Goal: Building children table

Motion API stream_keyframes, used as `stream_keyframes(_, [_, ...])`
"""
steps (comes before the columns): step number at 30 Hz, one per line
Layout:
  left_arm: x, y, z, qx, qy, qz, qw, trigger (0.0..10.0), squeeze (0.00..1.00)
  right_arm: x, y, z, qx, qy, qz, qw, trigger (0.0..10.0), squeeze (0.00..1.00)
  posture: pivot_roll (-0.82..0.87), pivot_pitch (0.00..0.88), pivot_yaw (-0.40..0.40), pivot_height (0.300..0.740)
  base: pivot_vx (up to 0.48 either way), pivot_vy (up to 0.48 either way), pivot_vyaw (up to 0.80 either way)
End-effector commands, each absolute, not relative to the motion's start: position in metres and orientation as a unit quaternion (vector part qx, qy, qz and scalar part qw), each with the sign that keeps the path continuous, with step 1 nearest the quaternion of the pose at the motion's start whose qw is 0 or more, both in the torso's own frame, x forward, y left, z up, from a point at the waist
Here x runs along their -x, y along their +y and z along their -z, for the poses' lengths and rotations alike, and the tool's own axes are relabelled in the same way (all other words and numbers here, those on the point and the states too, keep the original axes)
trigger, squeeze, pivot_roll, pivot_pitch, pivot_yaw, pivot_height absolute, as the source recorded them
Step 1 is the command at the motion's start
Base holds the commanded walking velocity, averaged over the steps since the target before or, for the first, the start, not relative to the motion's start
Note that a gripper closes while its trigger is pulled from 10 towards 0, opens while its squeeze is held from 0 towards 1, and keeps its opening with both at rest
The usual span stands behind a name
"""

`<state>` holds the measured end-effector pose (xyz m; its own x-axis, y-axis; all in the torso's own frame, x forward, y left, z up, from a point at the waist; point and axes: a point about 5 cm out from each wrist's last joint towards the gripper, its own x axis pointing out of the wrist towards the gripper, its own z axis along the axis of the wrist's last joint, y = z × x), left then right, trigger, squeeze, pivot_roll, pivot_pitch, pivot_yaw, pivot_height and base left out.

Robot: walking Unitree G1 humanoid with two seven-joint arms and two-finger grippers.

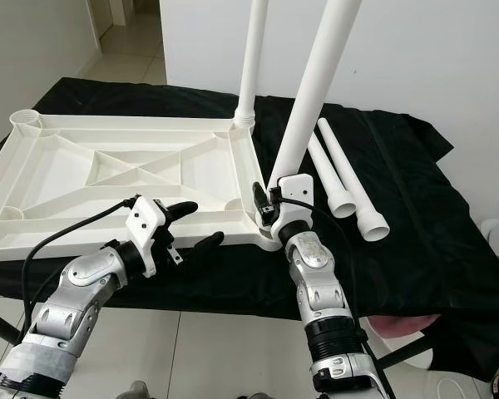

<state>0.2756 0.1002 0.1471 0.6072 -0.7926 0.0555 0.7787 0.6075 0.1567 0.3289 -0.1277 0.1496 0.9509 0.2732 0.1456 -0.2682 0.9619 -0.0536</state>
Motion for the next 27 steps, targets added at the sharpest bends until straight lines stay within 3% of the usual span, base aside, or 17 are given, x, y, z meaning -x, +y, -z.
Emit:
stream_keyframes(1, [-0.268,0.091,-0.139,-0.061,-0.048,0.469,0.88,10.0,0.0,-0.333,-0.132,-0.155,0.031,-0.088,-0.136,0.986,10.0,0.0,0.07,0.0,-0.089,0.74,0.0,0.0,0.0])
stream_keyframes(14, [-0.269,0.081,-0.132,-0.06,-0.034,0.447,0.892,10.0,0.0,-0.336,-0.13,-0.163,0.047,-0.111,-0.137,0.983,10.0,0.0,0.07,0.0,-0.09,0.74,0.0,0.0,0.0])
stream_keyframes(27, [-0.273,0.082,-0.137,-0.067,-0.039,0.448,0.891,10.0,0.0,-0.32,-0.132,-0.116,0.053,-0.032,-0.154,0.986,10.0,0.0,0.05,0.004,-0.09,0.74,0.0,0.0,0.0])
